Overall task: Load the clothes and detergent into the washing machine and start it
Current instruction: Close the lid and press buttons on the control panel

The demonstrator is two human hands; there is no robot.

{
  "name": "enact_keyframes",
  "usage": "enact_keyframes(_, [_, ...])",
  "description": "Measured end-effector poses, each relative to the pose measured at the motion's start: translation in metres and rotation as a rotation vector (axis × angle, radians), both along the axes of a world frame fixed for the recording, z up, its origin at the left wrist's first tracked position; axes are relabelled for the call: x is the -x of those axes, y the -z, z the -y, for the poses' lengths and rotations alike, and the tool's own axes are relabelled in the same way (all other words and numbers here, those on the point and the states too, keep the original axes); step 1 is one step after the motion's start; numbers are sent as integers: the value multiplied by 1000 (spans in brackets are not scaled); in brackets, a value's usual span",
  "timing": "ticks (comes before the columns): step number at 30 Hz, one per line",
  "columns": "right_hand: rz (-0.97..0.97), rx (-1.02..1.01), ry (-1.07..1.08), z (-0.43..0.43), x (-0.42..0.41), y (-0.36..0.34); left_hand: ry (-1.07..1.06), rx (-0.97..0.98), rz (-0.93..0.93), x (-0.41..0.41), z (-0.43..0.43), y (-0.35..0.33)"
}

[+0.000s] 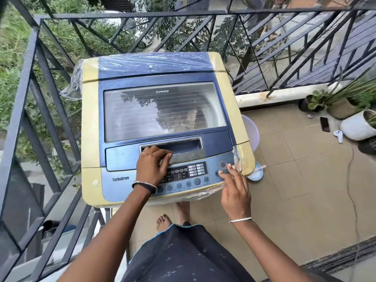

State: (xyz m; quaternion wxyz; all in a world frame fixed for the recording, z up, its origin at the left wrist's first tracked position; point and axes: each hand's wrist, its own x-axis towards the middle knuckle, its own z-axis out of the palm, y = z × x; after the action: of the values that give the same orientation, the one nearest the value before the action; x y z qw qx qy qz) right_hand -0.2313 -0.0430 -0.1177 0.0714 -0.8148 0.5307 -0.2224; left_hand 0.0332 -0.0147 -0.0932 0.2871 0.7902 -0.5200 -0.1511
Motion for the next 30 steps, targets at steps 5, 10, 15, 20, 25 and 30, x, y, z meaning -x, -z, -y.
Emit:
enact_keyframes(5, [-30, 35, 11, -2, -1, 3, -2, 10, 4, 0, 0, 1])
enact_keyframes(10, [-99, 85, 48, 0, -10, 2, -8, 15, 7, 0, 0, 3])
enact_keyframes(15, [-227, 154, 41, 2, -30, -3, -11, 28, 23, 1, 1, 4])
enact_keyframes(20, [-200, 163, 45, -9, -18, 10, -3, 22, 12, 0, 1, 3])
enact_keyframes(25, [-77, 61, 100, -13, -15, 12, 16, 16, 14, -2, 0, 3])
enact_keyframes(30, [46, 11, 139, -13, -19, 4, 29, 21, 12, -2, 1, 3])
